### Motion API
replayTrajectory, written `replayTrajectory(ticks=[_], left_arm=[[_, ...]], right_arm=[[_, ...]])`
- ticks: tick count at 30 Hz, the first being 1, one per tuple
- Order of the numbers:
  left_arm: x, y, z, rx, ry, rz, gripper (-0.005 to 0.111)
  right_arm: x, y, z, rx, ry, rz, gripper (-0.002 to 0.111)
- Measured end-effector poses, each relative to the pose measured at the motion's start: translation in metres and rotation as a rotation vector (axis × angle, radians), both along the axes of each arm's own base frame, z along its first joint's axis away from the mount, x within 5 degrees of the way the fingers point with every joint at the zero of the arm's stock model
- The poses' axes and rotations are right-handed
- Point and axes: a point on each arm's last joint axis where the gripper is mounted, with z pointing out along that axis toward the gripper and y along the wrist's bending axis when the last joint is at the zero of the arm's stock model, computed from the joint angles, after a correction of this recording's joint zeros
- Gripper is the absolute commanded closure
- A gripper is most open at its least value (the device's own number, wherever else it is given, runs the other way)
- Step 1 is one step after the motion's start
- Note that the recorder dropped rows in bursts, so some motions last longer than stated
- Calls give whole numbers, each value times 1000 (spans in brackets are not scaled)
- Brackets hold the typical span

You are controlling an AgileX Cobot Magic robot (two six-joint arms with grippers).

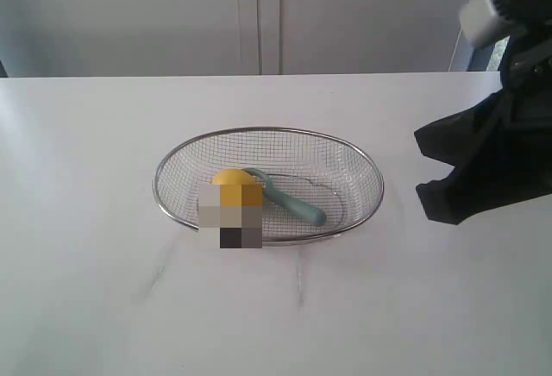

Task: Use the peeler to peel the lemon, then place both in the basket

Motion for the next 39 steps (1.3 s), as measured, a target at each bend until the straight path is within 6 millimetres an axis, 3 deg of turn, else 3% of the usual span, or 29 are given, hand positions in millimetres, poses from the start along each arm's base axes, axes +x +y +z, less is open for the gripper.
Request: replayTrajectory(ticks=[29, 34, 39], left_arm=[[0, 0, 0, -2, 0, 1, 107], [0, 0, 0, -2, 0, 1, 107], [0, 0, 0, -2, 0, 1, 107]], right_arm=[[-1, -1, 1, 3, -5, 0, 108], [-15, -8, 10, 63, -40, 0, 108], [-45, -26, 11, 235, -126, -36, 108]])
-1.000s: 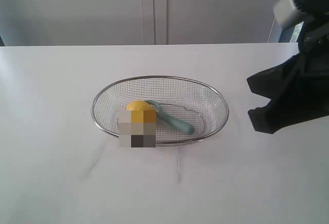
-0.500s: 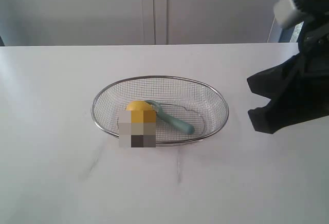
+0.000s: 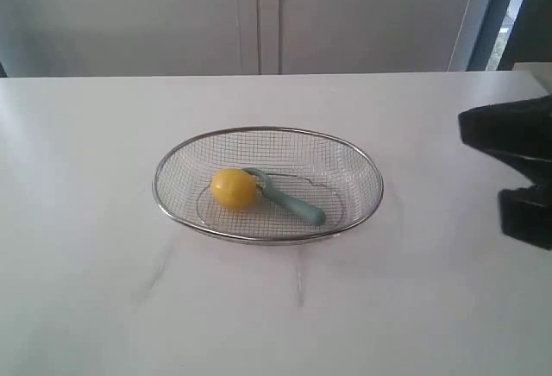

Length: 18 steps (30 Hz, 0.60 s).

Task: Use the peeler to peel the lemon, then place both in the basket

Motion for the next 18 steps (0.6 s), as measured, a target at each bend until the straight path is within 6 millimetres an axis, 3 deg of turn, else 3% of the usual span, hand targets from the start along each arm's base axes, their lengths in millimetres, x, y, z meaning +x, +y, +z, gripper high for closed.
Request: replayTrajectory(ticks=[4, 7, 11, 13, 18], left_arm=[[0, 0, 0, 0, 0, 0, 107], [0, 0, 0, 0, 0, 0, 107], [0, 0, 0, 0, 0, 0, 107], [0, 0, 0, 0, -1, 0, 107], [0, 0, 0, 2, 0, -1, 107]], right_arm=[[-22, -31, -23, 266, -180, -193, 108], [-34, -54, -74, 416, -238, -429, 108], [-42, -70, -127, 597, -185, -680, 108], [-47, -73, -136, 735, -200, -719, 108], [-54, -78, -121, 1035, -328, -695, 108]])
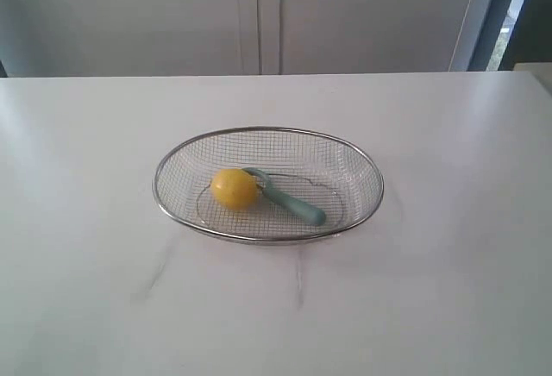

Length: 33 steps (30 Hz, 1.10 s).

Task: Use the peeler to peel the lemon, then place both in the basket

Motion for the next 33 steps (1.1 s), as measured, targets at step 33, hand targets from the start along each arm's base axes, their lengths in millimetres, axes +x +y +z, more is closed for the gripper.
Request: replayTrajectory(ticks=[33], left_arm=[[0, 0, 0, 2, 0, 0, 107]], right_arm=[[0, 9, -44, -904, 480, 113, 108]])
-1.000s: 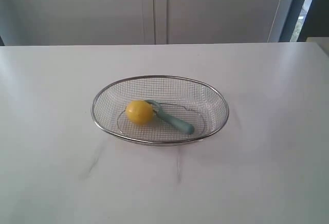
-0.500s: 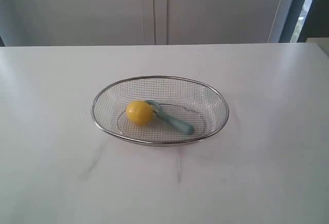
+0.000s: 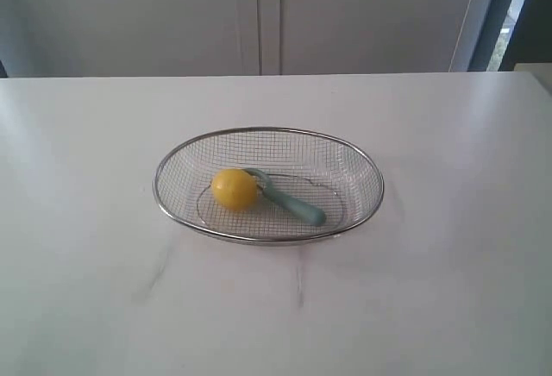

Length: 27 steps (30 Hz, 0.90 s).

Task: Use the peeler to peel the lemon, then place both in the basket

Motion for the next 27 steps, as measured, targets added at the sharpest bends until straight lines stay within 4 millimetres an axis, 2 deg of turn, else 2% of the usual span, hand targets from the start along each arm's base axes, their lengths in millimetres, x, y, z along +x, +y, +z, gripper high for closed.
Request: replayTrajectory(ticks=[20, 27], left_arm=[[0, 0, 0, 0, 0, 0, 107], [0, 0, 0, 0, 0, 0, 107]], right_arm=[[0, -3, 0, 21, 1, -31, 108], [0, 2, 0, 9, -1, 57, 108]])
